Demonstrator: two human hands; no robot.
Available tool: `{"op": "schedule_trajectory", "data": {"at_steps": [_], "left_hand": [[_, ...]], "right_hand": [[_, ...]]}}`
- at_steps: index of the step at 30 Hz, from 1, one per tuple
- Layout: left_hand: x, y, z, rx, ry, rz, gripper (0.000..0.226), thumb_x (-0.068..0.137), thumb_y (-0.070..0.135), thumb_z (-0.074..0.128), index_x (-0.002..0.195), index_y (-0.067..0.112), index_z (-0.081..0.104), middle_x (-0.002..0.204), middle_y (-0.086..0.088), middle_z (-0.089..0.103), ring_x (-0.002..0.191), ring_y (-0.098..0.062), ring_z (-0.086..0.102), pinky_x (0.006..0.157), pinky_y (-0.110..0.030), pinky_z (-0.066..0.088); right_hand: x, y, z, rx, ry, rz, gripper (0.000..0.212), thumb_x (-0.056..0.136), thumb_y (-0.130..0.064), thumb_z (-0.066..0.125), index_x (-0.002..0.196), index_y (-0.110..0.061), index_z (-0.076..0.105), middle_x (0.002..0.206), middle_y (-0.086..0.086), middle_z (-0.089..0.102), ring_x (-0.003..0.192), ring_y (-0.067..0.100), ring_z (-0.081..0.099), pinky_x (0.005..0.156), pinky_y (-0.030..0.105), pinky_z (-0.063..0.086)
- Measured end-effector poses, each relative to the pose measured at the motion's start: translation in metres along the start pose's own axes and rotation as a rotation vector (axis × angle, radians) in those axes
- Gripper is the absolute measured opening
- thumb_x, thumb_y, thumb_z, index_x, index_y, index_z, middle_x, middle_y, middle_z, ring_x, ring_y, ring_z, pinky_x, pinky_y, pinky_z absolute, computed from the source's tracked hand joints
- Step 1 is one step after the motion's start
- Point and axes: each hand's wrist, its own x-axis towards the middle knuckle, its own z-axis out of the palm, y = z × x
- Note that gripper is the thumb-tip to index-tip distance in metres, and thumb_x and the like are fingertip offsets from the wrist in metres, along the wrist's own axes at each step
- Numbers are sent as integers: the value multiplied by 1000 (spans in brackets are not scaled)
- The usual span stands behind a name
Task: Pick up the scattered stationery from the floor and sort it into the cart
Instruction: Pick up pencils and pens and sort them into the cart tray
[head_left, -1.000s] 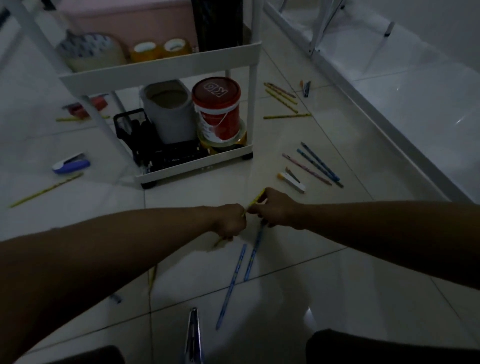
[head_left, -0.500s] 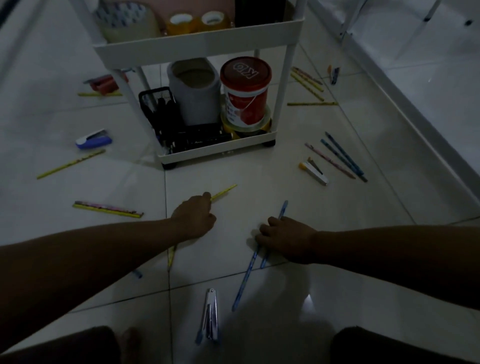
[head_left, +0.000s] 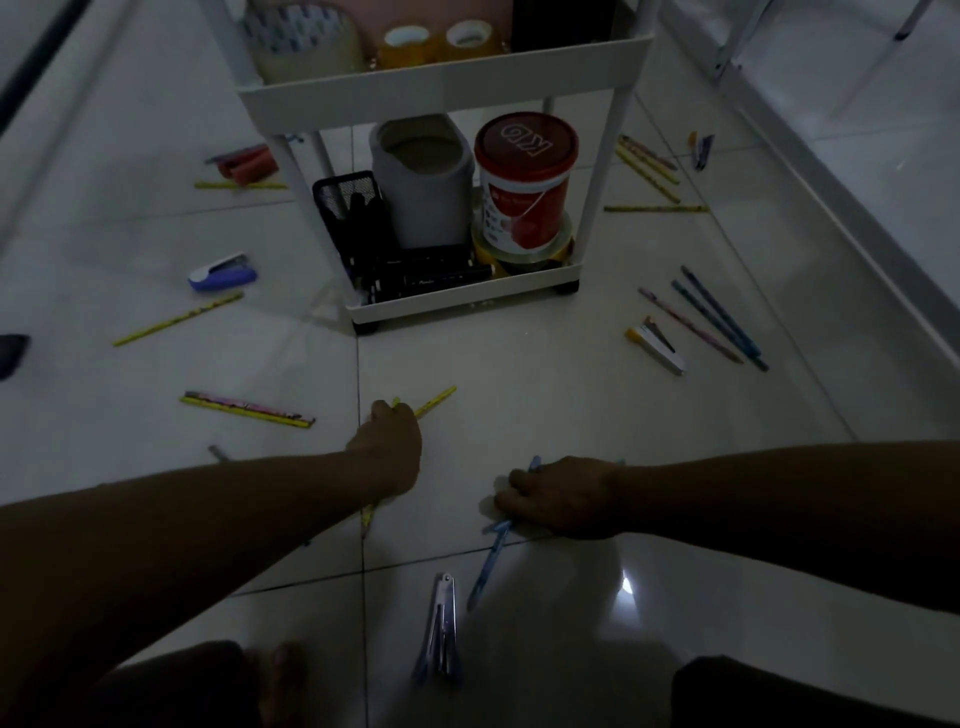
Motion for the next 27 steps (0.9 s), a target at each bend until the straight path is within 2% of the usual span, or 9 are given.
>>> {"op": "schedule_trajectory", "data": {"at_steps": [3, 8, 11, 14, 18, 21, 24, 27], "left_hand": [[-1, 2, 3, 59, 17, 54, 61, 98, 10, 41, 147, -5, 6, 147, -28, 20, 125, -34, 48, 98, -36, 44], [-1, 5, 1, 8, 53, 155, 49, 96, 6, 42, 140, -2, 22, 131, -21, 40, 109, -31, 56, 84, -36, 49], [2, 12, -5, -86, 10, 214, 47, 92, 4, 48, 135, 0, 28, 125, -20, 44, 106, -31, 55, 77, -34, 46], [7, 22, -16, -167, -7, 259, 48, 90, 3, 51, 133, 1, 29, 122, -21, 44, 105, -32, 54, 73, -32, 42], [17, 32, -32, -238, 31, 345, 52, 88, 5, 56, 132, -1, 28, 119, -22, 46, 100, -32, 54, 70, -33, 40], [23, 43, -50, -339, 59, 361, 37, 91, 4, 51, 123, 0, 33, 117, -22, 44, 92, -31, 52, 66, -34, 37], [25, 59, -74, -455, 91, 366, 33, 94, 8, 49, 122, -1, 33, 119, -23, 41, 98, -35, 51, 69, -35, 36], [22, 74, -98, -585, 99, 396, 34, 98, 14, 40, 125, -5, 31, 121, -25, 44, 104, -36, 49, 75, -32, 36]], "right_hand": [[7, -3, -1, 5, -39, 23, 39, 103, -19, 37, 140, -10, 32, 134, 20, 35, 107, 39, 52, 76, 43, 42], [12, -1, 4, -36, 25, 89, 29, 104, -18, 33, 125, -2, 44, 132, 19, 38, 107, 37, 51, 75, 44, 43], [9, 6, 5, -7, 28, 136, 32, 104, -20, 29, 127, -1, 44, 136, 19, 34, 107, 36, 49, 78, 45, 45], [5, 20, 1, 112, 21, 252, 32, 103, -19, 36, 129, -3, 41, 134, 19, 37, 109, 35, 47, 81, 45, 44], [-3, 40, -14, 325, 62, 519, 40, 95, -12, 50, 132, -6, 38, 128, 18, 46, 113, 33, 48, 86, 41, 44], [-10, 54, -27, 442, 125, 660, 41, 92, -11, 53, 130, -5, 37, 124, 20, 49, 109, 34, 50, 81, 38, 44], [-22, 67, -47, 556, 228, 730, 41, 92, -10, 52, 129, -1, 36, 123, 23, 49, 106, 35, 52, 75, 33, 39], [-39, 78, -69, 705, 383, 847, 22, 94, -7, 47, 114, -1, 39, 116, 23, 52, 102, 35, 56, 60, 26, 35]]}}
